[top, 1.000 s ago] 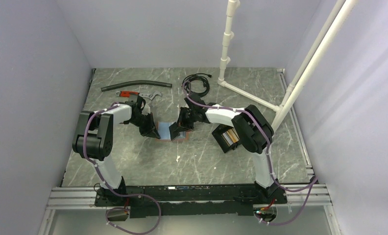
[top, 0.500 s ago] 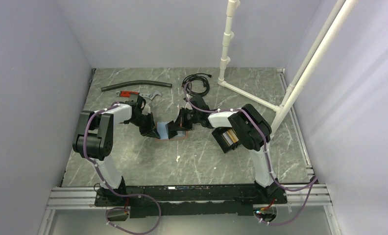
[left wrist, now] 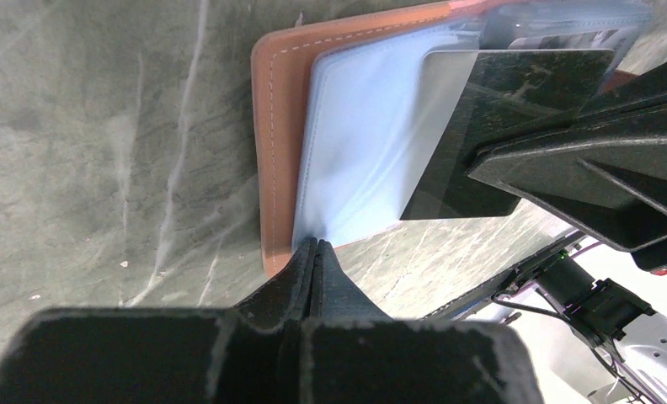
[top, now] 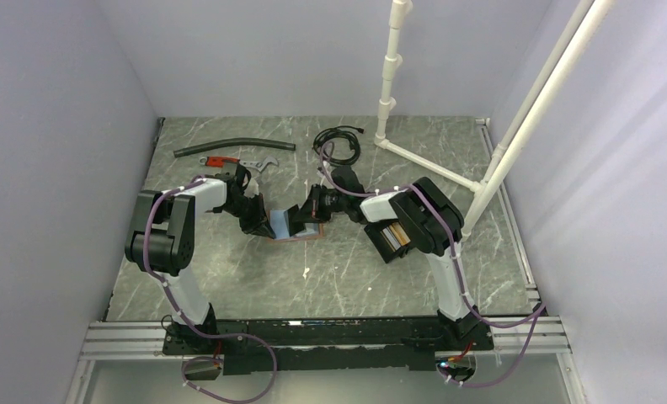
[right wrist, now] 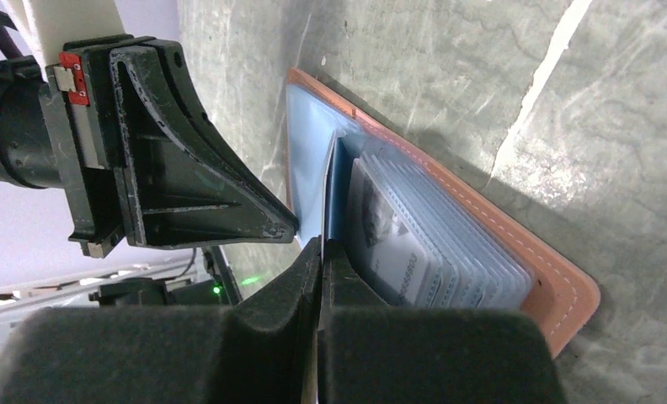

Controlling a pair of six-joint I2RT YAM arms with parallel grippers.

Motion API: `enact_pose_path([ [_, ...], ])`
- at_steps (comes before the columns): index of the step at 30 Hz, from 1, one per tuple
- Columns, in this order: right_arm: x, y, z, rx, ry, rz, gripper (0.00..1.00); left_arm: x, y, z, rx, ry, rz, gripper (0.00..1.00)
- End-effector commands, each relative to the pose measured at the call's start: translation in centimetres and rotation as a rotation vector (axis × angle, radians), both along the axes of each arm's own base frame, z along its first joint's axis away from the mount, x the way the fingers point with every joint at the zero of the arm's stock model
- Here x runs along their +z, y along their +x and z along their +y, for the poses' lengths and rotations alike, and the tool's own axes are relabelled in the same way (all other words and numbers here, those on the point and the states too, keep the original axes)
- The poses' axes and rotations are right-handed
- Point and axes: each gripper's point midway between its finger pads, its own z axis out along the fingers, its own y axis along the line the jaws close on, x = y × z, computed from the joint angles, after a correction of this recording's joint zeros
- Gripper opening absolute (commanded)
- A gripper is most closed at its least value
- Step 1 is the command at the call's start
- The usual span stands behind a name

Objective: Put the credit cards into the card holder
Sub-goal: Insert the credit card into the card holder.

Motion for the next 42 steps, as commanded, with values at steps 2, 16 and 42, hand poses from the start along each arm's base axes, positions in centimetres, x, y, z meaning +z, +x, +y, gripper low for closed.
enact_pose_path([
  [2, -2.6, 0.2, -0.5, -0.12, 0.011, 0.021, 0.0, -1.0, 0.2, 0.8, -0.005, 0.064, -0.01, 0.0],
  [16, -4.6, -0.8, -2.6, -0.138, -0.326, -0.025, 0.36, 2.0, 1.2, 0.4, -0.016, 0.006, -0.089, 0.0],
  [42, -2.4, -2.5, -4.0, -0.007, -0.587, -0.143, 0.62, 0.5, 2.5, 0.6, -0.032, 0.008, -0.069, 0.04],
])
